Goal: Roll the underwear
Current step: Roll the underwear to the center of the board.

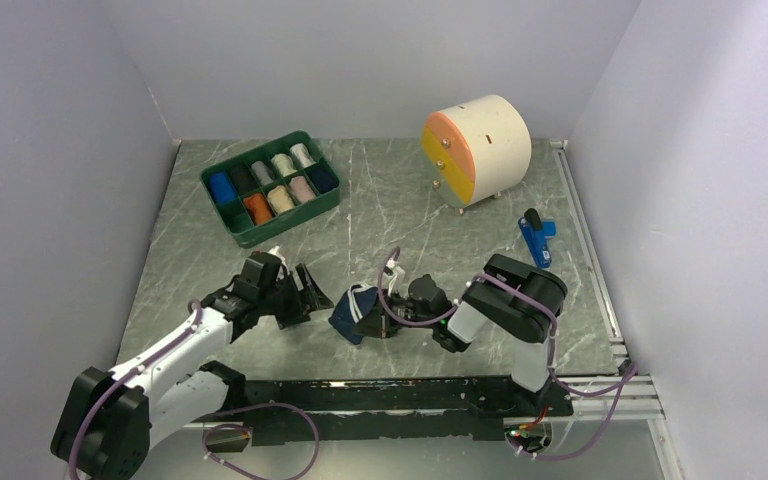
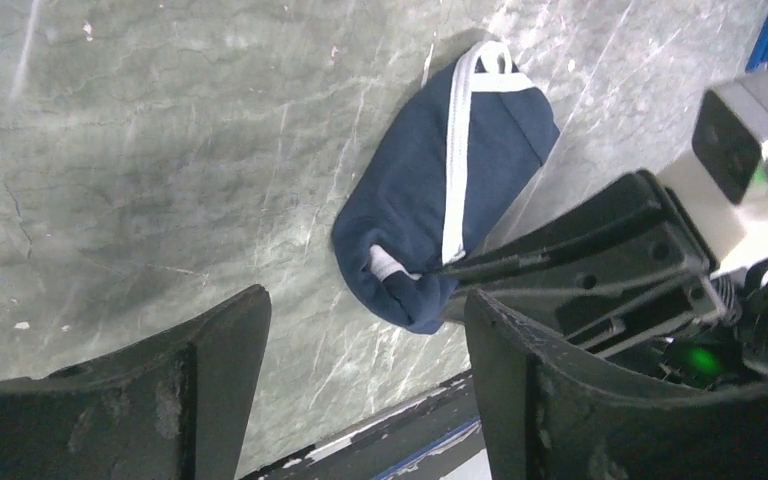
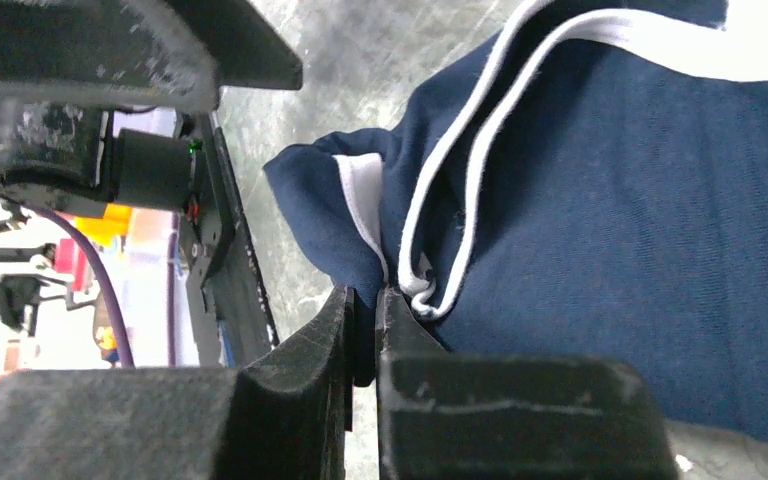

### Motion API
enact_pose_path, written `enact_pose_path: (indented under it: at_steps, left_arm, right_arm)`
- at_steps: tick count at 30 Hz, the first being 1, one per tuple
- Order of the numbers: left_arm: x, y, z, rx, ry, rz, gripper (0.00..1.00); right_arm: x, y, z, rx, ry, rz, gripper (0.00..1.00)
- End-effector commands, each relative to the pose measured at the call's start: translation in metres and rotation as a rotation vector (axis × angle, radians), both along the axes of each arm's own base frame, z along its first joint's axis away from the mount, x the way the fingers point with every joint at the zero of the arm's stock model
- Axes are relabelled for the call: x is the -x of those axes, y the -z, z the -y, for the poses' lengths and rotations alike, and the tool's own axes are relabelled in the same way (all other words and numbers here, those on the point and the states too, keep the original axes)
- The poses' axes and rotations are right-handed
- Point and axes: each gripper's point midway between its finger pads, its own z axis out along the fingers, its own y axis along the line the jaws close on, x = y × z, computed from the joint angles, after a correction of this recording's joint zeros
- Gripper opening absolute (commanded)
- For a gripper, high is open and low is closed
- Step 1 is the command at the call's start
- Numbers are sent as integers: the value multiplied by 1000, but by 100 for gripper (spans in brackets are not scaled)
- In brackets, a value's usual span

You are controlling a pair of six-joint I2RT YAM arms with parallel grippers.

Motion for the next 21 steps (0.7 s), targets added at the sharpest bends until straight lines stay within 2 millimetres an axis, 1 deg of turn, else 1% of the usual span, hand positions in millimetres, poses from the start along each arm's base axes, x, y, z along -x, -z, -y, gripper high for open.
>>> enact_pose_path:
  at_steps: [1,4,8,9,13,18,21]
  left_arm:
    - [-6,-20,10,41,78,104,73]
    - [-4,-24,13,52,132,150,57]
    - [0,-21,14,42,187,170,45]
    - [1,-19,16,44,202,172,43]
    - [4,-22,32,86,277,190,37]
    - [8,-18,51,78,357,187,30]
    - [7,-14,55,53,366,173,24]
  right_arm:
    - [-3,16,0,67,43,-169,8]
    - [-3,22,4,84,71,-229,8]
    - [-3,30,10,101,112,-307,11]
    - [-2,31,10,103,116,-325,11]
    - [-2,34,12,99,137,-363,13]
    - [-4,35,14,112,149,-376,16]
    - [-6,35,15,115,157,-378,17]
